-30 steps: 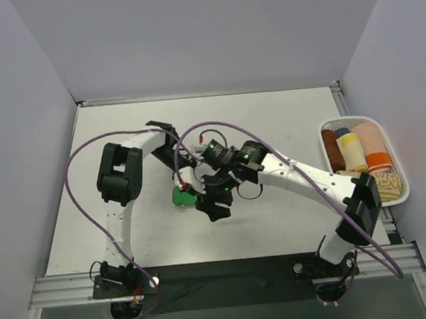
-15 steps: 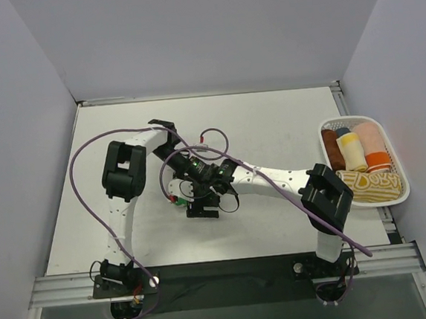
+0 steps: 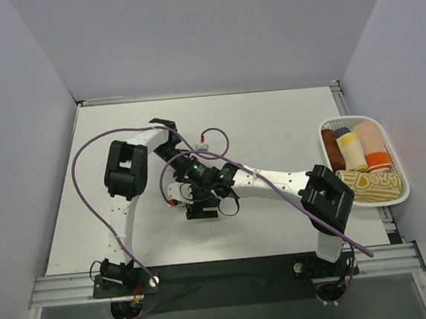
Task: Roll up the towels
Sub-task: Roll the towel
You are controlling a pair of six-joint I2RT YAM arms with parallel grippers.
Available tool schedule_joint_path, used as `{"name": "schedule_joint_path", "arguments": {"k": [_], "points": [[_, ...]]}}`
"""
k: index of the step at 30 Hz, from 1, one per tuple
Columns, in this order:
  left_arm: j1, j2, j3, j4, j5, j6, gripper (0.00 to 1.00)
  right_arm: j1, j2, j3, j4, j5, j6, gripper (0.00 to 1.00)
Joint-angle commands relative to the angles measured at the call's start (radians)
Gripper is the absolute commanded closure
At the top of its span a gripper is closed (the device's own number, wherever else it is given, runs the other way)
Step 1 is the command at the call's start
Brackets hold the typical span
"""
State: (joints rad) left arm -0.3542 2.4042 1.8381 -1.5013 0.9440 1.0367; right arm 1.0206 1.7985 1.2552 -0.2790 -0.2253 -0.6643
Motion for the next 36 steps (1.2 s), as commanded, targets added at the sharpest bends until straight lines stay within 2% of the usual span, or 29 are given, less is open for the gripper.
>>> {"name": "schedule_joint_path", "arguments": {"k": [1,14,18,29,36], "points": [[-0.012,0.064,-0.007,-0.016,-0.137,0.105,0.73,-0.007,-0.077,0.016,0.011,0.003,-0.011,0.26],[-0.029,0.087,0.015,-0.082,-0.123,0.155,0.74,-0.042,0.013,0.046,0.023,0.060,-0.040,0.24],[-0.029,0.093,0.010,-0.077,-0.110,0.149,0.74,-0.047,0.032,0.049,0.023,0.011,-0.041,0.24],[-0.026,0.124,-0.008,-0.074,-0.077,0.138,0.75,-0.059,0.093,0.009,0.049,-0.017,-0.035,0.32],[-0.012,0.130,0.006,-0.074,-0.063,0.125,0.69,-0.065,0.110,-0.069,0.087,-0.075,-0.069,0.41]]}}
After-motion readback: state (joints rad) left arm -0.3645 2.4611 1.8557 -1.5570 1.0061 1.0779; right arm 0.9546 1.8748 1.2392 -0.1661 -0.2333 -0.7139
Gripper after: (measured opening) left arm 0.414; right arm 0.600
